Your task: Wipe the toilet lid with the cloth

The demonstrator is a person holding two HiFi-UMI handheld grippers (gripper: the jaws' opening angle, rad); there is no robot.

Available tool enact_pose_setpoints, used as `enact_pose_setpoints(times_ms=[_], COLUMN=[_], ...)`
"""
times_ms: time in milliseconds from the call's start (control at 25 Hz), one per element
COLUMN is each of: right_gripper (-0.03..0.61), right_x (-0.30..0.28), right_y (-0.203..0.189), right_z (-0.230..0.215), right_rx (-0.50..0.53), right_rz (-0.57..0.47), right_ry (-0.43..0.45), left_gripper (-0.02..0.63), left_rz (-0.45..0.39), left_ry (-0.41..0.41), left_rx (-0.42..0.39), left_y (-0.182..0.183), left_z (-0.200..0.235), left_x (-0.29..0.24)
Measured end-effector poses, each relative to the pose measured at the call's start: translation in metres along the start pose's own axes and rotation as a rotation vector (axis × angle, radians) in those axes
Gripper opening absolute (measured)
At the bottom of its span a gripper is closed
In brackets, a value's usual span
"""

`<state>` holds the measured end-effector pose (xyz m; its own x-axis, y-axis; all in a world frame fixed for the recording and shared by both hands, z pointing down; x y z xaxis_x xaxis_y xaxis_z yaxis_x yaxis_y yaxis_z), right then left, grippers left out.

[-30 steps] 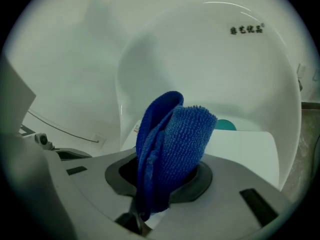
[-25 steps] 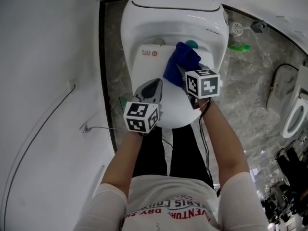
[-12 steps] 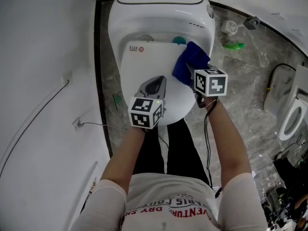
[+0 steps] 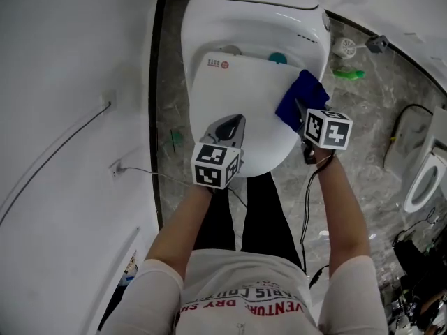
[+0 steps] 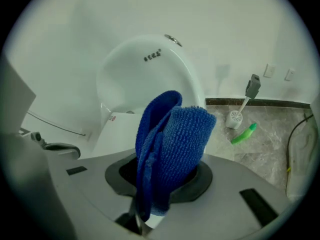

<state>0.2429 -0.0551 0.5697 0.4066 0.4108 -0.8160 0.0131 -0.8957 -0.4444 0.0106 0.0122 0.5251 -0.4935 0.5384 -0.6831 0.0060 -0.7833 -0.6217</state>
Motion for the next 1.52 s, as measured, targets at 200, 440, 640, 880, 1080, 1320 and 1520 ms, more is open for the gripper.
enact_pose_setpoints(times_ms=[200, 440, 640, 880, 1080, 1320, 1520], right_gripper=[0.098, 0.098, 0.098, 0.098, 0.098, 0.098, 0.098], right_x=[-0.001, -0.033, -0.068, -0.115, -0.144, -0.146, -0.132], right_y=[-0.006, -0.014, -0.018, -0.027, -0.034, -0.036, -0.039], right_z=[0.061, 0.161, 0.231, 0.290, 0.302, 0.280, 0.262], right_rx=[0.042, 0.077, 0.087, 0.080, 0.118, 0.099, 0.083], right_rz=[-0.023, -0.021, -0.006, 0.016, 0.034, 0.044, 0.020], right_ry=[0.056, 0.136, 0.170, 0.205, 0.175, 0.159, 0.197], left_gripper=[0.006, 0.006, 0.006, 0.008, 0.006, 0.006, 0.006], left_rz=[-0.027, -0.015, -0.005, 0.005, 0.038, 0.012, 0.019], left_ry=[0.019, 0.022, 0.029, 0.073, 0.080, 0.087, 0.070], left_rx=[0.001, 0.009, 0.018, 0.035, 0.027, 0.065, 0.071], left_y=[0.006, -0.002, -0.010, -0.022, -0.033, -0.036, -0.037], left_z=[0.037, 0.088, 0.137, 0.193, 0.216, 0.217, 0.192], left_x=[0.022, 0.060, 0.092, 0.120, 0.124, 0.113, 0.095])
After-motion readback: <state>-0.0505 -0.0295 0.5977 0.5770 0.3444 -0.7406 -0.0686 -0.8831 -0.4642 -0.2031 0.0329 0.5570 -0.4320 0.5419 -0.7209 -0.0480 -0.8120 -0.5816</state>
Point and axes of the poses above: the fingertips, and each gripper's own axes: x backward along the fingers, z to its left, y out of its top, the point moved 8 cm from there along x, backward along the fingers, and after that the axes turned 6 degrees about -z, right-handed, at the moved point
